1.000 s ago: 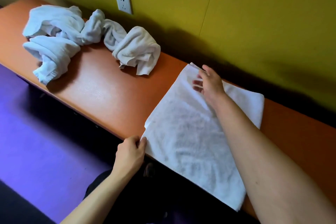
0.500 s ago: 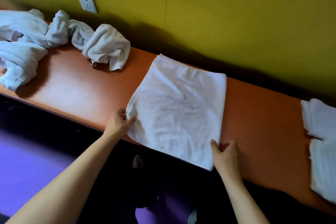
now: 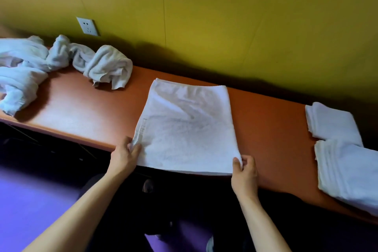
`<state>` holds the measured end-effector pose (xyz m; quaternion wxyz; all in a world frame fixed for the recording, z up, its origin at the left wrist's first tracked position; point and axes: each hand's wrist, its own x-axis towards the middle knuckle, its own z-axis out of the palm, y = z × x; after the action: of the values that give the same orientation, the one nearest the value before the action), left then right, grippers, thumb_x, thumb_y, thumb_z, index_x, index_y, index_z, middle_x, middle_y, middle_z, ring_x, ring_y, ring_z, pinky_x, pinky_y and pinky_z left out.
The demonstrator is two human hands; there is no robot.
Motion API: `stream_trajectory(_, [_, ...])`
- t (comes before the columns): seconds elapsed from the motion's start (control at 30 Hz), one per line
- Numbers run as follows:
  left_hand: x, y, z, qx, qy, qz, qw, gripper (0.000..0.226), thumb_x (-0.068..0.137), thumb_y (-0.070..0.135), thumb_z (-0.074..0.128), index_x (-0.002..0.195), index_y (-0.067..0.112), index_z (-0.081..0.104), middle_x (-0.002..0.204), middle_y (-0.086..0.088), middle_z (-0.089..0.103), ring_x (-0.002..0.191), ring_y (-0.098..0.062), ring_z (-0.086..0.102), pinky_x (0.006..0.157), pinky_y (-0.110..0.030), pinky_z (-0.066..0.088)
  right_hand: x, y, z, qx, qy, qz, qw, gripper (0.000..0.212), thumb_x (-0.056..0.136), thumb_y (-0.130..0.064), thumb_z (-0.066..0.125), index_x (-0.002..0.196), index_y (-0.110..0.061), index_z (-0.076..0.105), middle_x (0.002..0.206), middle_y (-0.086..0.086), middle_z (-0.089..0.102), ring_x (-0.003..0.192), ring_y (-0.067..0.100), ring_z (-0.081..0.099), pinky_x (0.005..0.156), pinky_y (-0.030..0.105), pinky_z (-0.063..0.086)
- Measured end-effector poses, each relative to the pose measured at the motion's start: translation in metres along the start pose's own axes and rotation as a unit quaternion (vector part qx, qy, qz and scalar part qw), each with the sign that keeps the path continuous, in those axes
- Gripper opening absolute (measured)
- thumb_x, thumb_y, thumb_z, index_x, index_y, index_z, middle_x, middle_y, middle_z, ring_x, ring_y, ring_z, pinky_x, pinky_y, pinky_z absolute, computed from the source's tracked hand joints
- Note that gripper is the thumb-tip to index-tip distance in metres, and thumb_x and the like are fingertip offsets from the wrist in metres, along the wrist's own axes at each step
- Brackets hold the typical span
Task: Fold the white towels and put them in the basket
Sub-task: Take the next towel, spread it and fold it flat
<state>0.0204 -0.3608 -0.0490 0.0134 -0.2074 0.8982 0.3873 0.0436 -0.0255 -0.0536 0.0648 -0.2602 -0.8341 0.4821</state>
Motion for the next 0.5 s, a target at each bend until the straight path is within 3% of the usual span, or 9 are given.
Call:
stream_trajectory(0.1, [-0.024, 0.004, -0.004, -0.014, 0.015, -0.003, 1.000, 0.016, 0.098, 0.029, 0.057, 0.101, 0.014, 0.061, 0.088, -0.004, 0.065, 0.085, -0.032, 0.062, 0.071, -0.037, 0.041, -0.004, 0.002, -0.015, 0.045, 0.002, 0.000, 0.999, 0.008, 0.100, -0.024, 0.056, 0.104, -0.017, 0.055, 0.092, 0.007, 0.069, 0.052, 0.017, 0.068, 0.059, 0.034, 0.051])
stream_trajectory(0.17, [-0.041, 0.002, -0.007, -0.027, 0.022, -0.018, 0.999, 0.019, 0.099, 0.028, 0.054, 0.100, 0.012, 0.064, 0.084, -0.002, 0.067, 0.084, -0.032, 0.065, 0.070, -0.038, 0.044, -0.008, 0.007, -0.026, 0.058, 0.006, -0.005, 0.998, 0.008, 0.100, -0.024, 0.057, 0.104, -0.017, 0.055, 0.095, 0.007, 0.070, 0.041, 0.018, 0.064, 0.053, 0.030, 0.050])
stream_trajectory(0.27, [-0.067, -0.006, -0.009, -0.055, 0.018, -0.032, 0.998, 0.023, 0.100, 0.029, 0.052, 0.118, 0.020, 0.061, 0.086, -0.004, 0.073, 0.073, -0.023, 0.070, 0.067, -0.034, 0.050, -0.019, 0.014, -0.041, 0.077, 0.012, -0.008, 0.997, 0.013, 0.098, -0.023, 0.061, 0.108, -0.018, 0.056, 0.102, 0.003, 0.069, 0.037, 0.020, 0.060, 0.043, 0.019, 0.045])
stream_trajectory(0.33, [-0.082, -0.009, -0.012, -0.091, 0.006, -0.024, 0.996, 0.025, 0.101, 0.029, 0.051, 0.126, 0.034, 0.053, 0.068, -0.004, 0.072, 0.056, -0.022, 0.069, 0.054, -0.025, 0.049, -0.028, 0.018, -0.052, 0.098, 0.010, -0.006, 0.995, 0.019, 0.095, -0.023, 0.065, 0.112, -0.023, 0.058, 0.101, 0.003, 0.068, 0.037, 0.016, 0.058, 0.039, 0.015, 0.041])
stream_trajectory(0.4, [-0.094, -0.006, -0.018, -0.155, -0.001, -0.013, 0.988, 0.023, 0.102, 0.025, 0.050, 0.116, 0.042, 0.054, 0.058, -0.005, 0.069, 0.043, -0.025, 0.065, 0.043, -0.019, 0.047, -0.037, 0.023, -0.062, 0.114, 0.010, -0.004, 0.993, 0.019, 0.093, -0.025, 0.068, 0.110, -0.028, 0.061, 0.098, 0.003, 0.068, 0.037, 0.011, 0.055, 0.038, 0.013, 0.040])
stream_trajectory(0.5, [-0.110, 0.004, -0.022, -0.263, -0.019, -0.026, 0.964, 0.025, 0.103, 0.017, 0.052, 0.097, 0.031, 0.072, 0.073, -0.006, 0.070, 0.043, -0.024, 0.059, 0.044, -0.026, 0.051, -0.041, 0.031, -0.072, 0.162, -0.004, 0.014, 0.987, 0.005, 0.092, -0.027, 0.070, 0.096, -0.028, 0.066, 0.098, 0.001, 0.072, 0.045, 0.007, 0.056, 0.045, 0.019, 0.044])
